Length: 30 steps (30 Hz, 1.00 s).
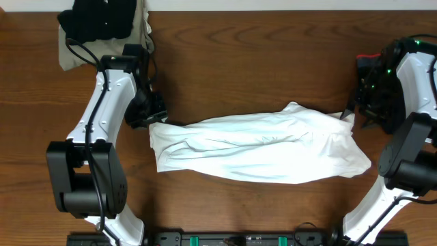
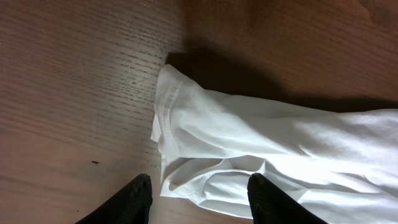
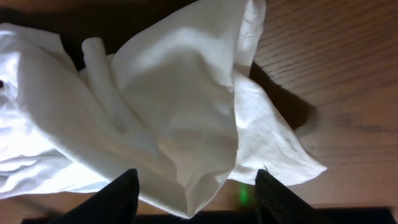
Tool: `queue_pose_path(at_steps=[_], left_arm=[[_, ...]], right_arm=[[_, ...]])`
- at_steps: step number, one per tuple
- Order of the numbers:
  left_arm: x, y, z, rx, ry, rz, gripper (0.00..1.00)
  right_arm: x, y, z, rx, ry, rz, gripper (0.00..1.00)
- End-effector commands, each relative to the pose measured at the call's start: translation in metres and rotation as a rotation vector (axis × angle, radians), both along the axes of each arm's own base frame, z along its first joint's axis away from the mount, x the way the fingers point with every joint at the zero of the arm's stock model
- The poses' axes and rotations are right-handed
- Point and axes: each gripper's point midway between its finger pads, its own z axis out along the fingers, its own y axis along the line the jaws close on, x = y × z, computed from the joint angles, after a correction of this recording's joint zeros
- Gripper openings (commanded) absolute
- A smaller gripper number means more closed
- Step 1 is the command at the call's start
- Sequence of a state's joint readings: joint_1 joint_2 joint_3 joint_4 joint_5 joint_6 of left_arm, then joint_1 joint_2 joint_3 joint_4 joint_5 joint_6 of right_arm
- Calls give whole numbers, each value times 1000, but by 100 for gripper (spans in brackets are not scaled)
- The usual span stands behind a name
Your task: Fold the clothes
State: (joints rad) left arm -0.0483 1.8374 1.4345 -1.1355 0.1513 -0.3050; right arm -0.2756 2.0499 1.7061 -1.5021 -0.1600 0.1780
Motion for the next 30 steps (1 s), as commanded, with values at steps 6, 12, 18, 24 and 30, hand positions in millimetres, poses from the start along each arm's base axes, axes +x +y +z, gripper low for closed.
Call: queue_pose_path(at_steps=[6, 12, 18, 24, 30], left_arm=[[-2, 1, 0, -3, 0, -17, 52], [-2, 1, 0, -3, 0, -17, 52], [-2, 1, 0, -3, 0, -17, 52], [-2, 1, 0, -3, 0, -17, 52], [-2, 1, 0, -3, 0, -17, 52]], right_arm=[[-2, 16, -12, 97, -31, 12, 68], [4, 20, -29, 128, -74, 0, 63], [9, 19, -30, 123, -97, 9, 59], [1, 21, -28, 134, -66, 13, 50], [-7, 25, -25, 152, -31, 9, 49]])
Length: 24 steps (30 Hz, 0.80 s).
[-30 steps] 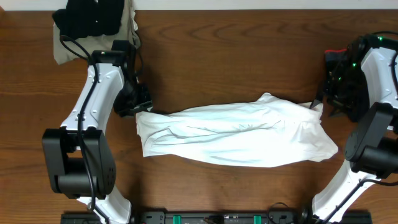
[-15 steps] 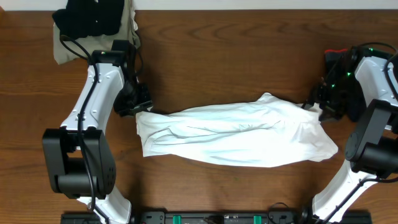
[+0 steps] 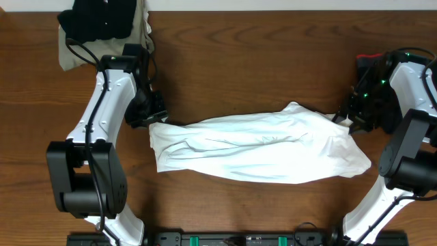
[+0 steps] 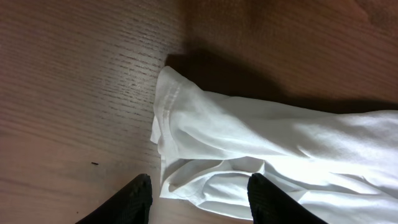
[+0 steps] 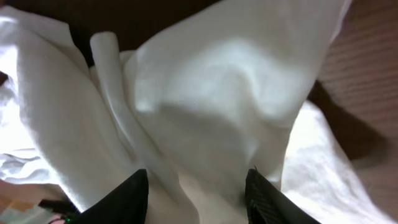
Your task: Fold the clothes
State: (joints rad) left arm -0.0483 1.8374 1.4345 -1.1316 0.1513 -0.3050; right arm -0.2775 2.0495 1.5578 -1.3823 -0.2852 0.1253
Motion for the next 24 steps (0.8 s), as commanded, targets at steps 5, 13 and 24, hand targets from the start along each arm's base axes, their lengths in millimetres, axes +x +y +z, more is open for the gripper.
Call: queue_pose_path(at_steps=[5, 13, 24], left_arm=[[-3, 1, 0, -3, 4, -17, 52], [-3, 1, 0, -3, 4, -17, 52], [-3, 1, 0, -3, 4, -17, 52]], right_arm=[[3, 17, 11, 113, -54, 31, 46], [5, 26, 13, 152, -64, 30, 25], [22, 19, 7, 111, -139, 44, 8]])
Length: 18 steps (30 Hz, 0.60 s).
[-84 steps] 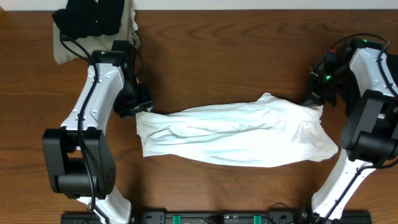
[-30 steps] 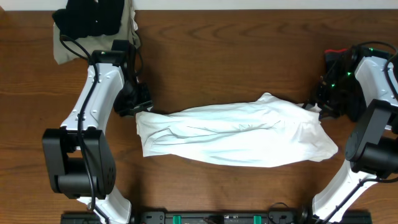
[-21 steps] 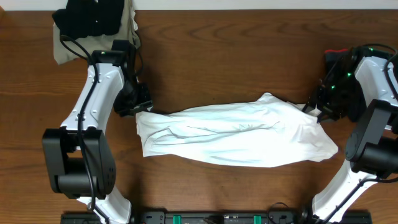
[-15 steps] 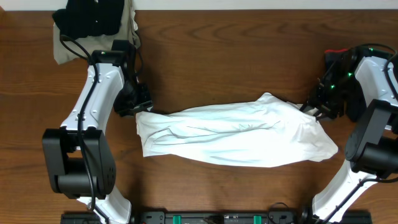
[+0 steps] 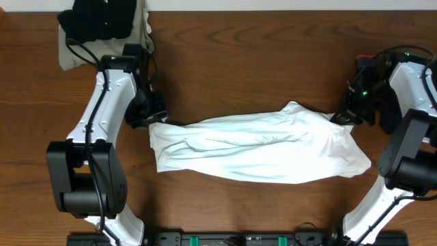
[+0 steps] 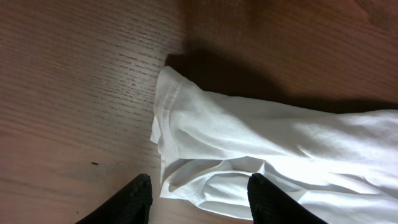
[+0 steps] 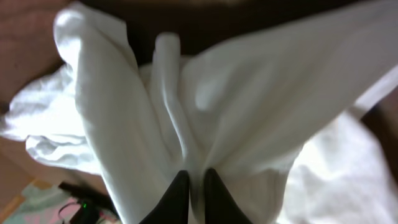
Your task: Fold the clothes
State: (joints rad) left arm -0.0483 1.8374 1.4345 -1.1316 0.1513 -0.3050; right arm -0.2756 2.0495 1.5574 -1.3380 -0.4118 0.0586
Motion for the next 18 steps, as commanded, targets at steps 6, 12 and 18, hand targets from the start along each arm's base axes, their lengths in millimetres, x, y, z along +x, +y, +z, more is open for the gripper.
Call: queue_pose_path(at_steps=[6, 12, 18], left_arm=[[-3, 1, 0, -3, 4, -17, 52], [-3, 1, 0, -3, 3, -17, 52], [-3, 1, 0, -3, 4, -17, 53]], right_arm=[[25, -3, -1, -22, -145, 55, 5], [28, 22, 14, 144, -228, 121, 3], [2, 33, 23, 213, -124, 123, 1]])
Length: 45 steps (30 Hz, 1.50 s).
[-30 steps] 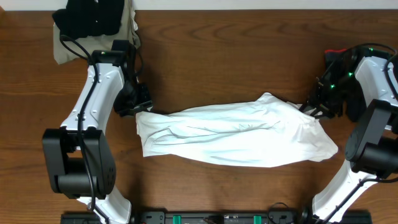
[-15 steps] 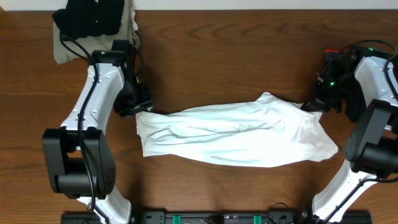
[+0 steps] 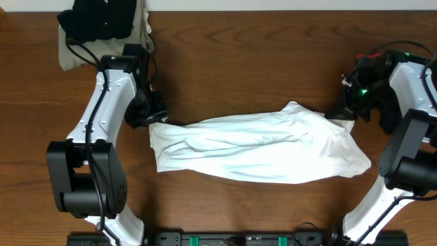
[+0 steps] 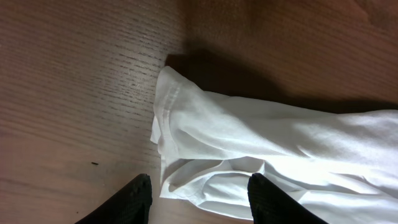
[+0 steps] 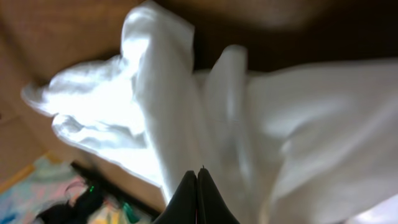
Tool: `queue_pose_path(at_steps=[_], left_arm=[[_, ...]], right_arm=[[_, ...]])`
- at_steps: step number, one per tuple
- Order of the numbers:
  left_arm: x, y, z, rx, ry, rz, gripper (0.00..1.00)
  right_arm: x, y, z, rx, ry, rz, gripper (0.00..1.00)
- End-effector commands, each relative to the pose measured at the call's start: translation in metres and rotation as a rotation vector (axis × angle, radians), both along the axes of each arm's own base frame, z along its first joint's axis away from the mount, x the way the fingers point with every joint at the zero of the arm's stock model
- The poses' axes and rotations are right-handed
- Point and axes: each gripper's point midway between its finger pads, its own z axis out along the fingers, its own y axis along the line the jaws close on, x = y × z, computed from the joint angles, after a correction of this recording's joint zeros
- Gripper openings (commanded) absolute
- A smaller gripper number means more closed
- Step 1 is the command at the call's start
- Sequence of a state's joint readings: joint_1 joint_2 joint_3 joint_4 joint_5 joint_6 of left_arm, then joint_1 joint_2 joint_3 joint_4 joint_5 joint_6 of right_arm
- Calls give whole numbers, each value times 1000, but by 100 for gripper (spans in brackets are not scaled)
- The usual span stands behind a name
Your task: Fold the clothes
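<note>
A crumpled white garment (image 3: 259, 147) lies stretched left to right across the middle of the brown table (image 3: 259, 61). My left gripper (image 3: 151, 117) stands open at its left end; in the left wrist view its gripper (image 4: 199, 199) straddles the hem of the garment (image 4: 261, 143), fingers (image 4: 134, 202) resting apart. My right gripper (image 3: 341, 113) is at the garment's upper right corner. In the right wrist view that gripper (image 5: 198, 186) is shut, its tips pressed together on a fold of the white cloth (image 5: 249, 112).
A pile of dark and beige clothes (image 3: 102, 24) sits at the back left corner behind the left arm. A black bar (image 3: 239, 239) runs along the front edge between the two arm bases.
The right gripper's fingers, then a narrow gap apart around a fold, are now pressed fully together on it, and the wrist has tilted. The left gripper and the garment's left end are unchanged.
The right gripper first hung open above the garment's right end. It was then lower, fingers astride a raised fold, then nearly shut on that fold, and now it is shut on it. The left gripper stayed open at the left hem throughout.
</note>
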State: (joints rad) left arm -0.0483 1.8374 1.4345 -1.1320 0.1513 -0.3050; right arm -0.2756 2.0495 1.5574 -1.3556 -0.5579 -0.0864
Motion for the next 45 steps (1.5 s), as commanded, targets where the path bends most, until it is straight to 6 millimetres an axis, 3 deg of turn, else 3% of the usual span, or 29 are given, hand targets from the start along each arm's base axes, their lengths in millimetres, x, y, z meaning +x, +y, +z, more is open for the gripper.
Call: queue_pose_path(at_steps=[1, 12, 21, 27, 29, 31, 33, 35, 37, 42, 45], left_arm=[[-3, 1, 0, -3, 3, -17, 53], [-3, 1, 0, -3, 3, -17, 53], [-3, 1, 0, -3, 2, -17, 53], [0, 1, 0, -4, -9, -17, 53], [0, 1, 0, -4, -10, -17, 53], [1, 1, 0, -4, -13, -17, 52], [1, 1, 0, -4, -12, -17, 53], [1, 1, 0, -4, -12, -17, 61], [1, 1, 0, -4, -12, -17, 65], [1, 1, 0, -4, -11, -17, 82], [1, 1, 0, -4, -11, -17, 84]], right_arm=[[-8, 12, 12, 65, -14, 47, 1], [-36, 19, 14, 67, 111, 78, 1], [-74, 56, 2, 85, 208, 180, 1], [-81, 77, 24, 59, 122, 248, 1], [-77, 73, 33, -5, 80, 217, 1], [-67, 51, 37, -174, 34, 126, 2], [-56, 26, 42, -325, -13, 20, 16], [-44, 6, 50, -419, -83, -57, 65], [-29, -14, 56, -486, -149, -139, 85], [-8, -51, 49, -491, -179, -284, 92], [-7, -67, 35, -434, -132, -344, 92]])
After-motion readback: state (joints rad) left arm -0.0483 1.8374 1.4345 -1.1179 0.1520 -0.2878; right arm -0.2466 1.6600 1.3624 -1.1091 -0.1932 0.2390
